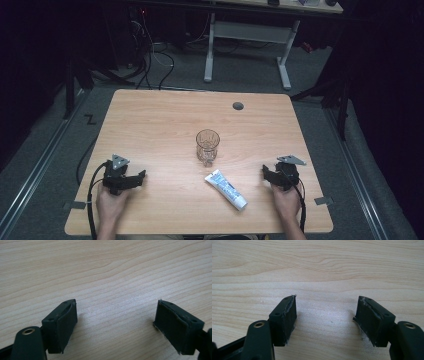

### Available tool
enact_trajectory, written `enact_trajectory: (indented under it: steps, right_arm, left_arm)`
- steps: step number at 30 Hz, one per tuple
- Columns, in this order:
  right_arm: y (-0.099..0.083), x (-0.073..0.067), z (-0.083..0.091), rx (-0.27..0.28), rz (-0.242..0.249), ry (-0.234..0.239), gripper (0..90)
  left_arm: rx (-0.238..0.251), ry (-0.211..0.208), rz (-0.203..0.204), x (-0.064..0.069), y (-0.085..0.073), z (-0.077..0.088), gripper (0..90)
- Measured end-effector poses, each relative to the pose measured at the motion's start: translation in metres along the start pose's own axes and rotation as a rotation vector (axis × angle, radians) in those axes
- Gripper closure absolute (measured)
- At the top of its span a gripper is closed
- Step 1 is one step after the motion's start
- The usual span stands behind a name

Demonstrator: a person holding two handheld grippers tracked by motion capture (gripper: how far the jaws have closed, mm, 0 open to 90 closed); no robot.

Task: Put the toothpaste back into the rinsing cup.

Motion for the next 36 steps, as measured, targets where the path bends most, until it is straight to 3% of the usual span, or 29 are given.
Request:
enact_trajectory:
  steps: [12,15,21,29,30,36]
  right_arm:
    - [0.000,0.001,0.000,-0.002,0.006,0.014,33.8]
    - [0.000,0.002,0.002,-0.005,0.006,0.012,38.7]
    - [0.001,0.002,0.007,0.004,-0.027,0.037,42.3]
    - [0.002,-0.008,0.019,0.026,0.008,0.085,41.8]
    - [0.003,-0.012,0.025,0.040,0.013,0.110,42.5]
    - [0.007,-0.029,0.040,0.072,0.055,0.161,48.3]
  left_arm:
    - [0.001,0.001,0.003,0.000,0.000,0.000,18.9]
    - [0.001,0.001,0.001,0.000,0.000,0.000,19.0]
    - [0.001,0.001,0.003,0.000,0.000,0.000,19.1]
    - [0.001,0.001,0.003,0.000,0.000,0.000,19.3]
    - [0.001,0.001,0.003,0.000,0.000,0.000,19.3]
    - [0.000,0.001,0.004,0.000,0.000,0.000,19.5]
Point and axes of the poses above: each handheld gripper's, and its own axes: z roughly backward along the jaws, y roughly out of its top, x roughly to its right, the point moved 2 cm from there along -z, roughly forward along the jaws, and after that the axes turned 9 degrees about y, right-handed, at the moved point
